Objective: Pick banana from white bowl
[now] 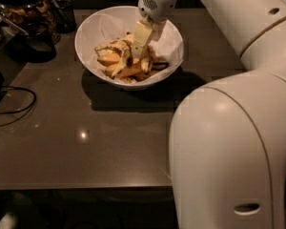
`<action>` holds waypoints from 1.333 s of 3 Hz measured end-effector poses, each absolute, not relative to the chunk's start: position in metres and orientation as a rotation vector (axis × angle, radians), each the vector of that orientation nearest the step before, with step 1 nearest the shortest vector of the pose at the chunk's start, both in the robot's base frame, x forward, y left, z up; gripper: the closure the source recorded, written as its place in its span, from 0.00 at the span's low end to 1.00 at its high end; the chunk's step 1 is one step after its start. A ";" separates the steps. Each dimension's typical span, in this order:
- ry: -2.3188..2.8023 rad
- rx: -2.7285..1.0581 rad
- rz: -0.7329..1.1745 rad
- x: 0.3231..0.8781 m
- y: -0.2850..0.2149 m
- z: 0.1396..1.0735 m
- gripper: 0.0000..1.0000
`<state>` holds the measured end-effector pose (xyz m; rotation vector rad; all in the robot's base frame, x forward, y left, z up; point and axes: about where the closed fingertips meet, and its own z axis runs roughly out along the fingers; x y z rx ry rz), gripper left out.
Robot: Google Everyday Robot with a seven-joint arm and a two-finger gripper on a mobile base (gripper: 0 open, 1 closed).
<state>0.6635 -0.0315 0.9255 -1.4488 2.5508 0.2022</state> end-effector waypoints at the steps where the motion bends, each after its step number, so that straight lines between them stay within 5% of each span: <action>1: 2.557 -1.449 0.206 0.665 -0.032 0.923 0.35; 3: 2.564 -1.451 0.208 0.665 -0.033 0.921 0.35; 4: 2.564 -1.451 0.208 0.665 -0.033 0.921 0.54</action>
Offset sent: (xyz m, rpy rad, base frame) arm -0.0284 -0.0206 -0.0012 -0.0642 0.1254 0.0135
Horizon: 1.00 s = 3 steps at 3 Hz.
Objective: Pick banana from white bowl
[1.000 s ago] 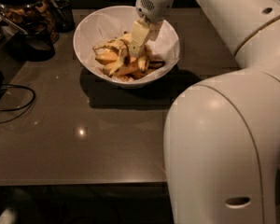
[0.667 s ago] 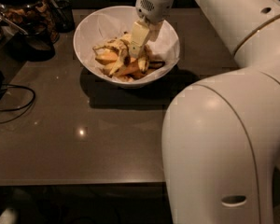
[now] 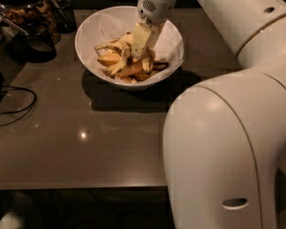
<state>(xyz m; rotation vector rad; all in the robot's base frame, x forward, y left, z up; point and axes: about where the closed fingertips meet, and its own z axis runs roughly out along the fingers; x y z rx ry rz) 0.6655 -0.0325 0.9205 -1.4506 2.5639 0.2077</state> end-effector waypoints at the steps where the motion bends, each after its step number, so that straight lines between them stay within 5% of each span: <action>1: 2.564 -1.451 0.208 0.665 -0.033 0.921 0.77; 2: 2.564 -1.451 0.208 0.665 -0.033 0.921 0.99; 3: 2.563 -1.451 0.208 0.666 -0.033 0.921 1.00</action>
Offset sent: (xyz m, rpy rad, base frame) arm 0.0000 0.0000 0.0000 0.0000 0.0000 0.0000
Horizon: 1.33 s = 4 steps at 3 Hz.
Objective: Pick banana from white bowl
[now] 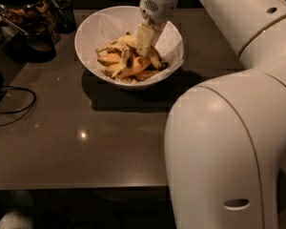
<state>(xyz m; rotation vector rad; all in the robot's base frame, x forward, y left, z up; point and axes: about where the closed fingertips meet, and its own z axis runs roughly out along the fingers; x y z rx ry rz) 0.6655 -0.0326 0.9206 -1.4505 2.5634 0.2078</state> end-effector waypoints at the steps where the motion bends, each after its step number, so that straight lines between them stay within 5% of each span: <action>1: 2.461 -1.453 0.222 0.673 -0.043 0.929 1.00; 4: 2.314 -1.502 0.253 0.683 -0.056 0.942 1.00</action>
Offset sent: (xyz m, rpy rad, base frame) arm 0.0023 -0.0454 0.0312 0.1253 -0.1480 0.1273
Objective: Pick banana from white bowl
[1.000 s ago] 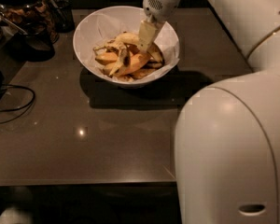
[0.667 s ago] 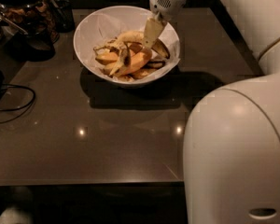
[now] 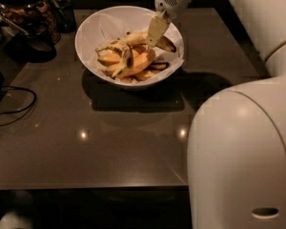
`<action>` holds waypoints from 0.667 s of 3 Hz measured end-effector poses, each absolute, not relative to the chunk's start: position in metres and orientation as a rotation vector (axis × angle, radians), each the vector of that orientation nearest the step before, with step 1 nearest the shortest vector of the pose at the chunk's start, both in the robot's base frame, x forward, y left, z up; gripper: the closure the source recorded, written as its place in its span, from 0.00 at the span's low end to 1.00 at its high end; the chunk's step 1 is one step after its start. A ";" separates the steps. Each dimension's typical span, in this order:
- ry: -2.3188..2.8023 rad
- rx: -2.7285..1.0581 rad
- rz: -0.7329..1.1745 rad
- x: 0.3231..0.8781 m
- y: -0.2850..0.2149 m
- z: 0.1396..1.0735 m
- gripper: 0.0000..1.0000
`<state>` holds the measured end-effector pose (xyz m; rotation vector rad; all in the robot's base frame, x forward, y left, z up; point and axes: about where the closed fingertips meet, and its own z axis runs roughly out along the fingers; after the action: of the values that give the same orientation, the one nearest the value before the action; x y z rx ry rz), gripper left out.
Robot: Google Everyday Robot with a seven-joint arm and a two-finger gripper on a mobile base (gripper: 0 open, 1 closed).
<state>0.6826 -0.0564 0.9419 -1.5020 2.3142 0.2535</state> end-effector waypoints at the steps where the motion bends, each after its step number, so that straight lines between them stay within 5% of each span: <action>1: 2.285 -1.501 0.252 0.684 -0.051 0.949 1.00; 2: 2.242 -1.463 0.295 0.675 -0.052 0.970 1.00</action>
Offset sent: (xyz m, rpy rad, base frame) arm -0.0282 -0.0048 0.0619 0.1410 -0.0679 0.0002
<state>0.6755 -0.0524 0.9701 -1.4632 2.2419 0.2952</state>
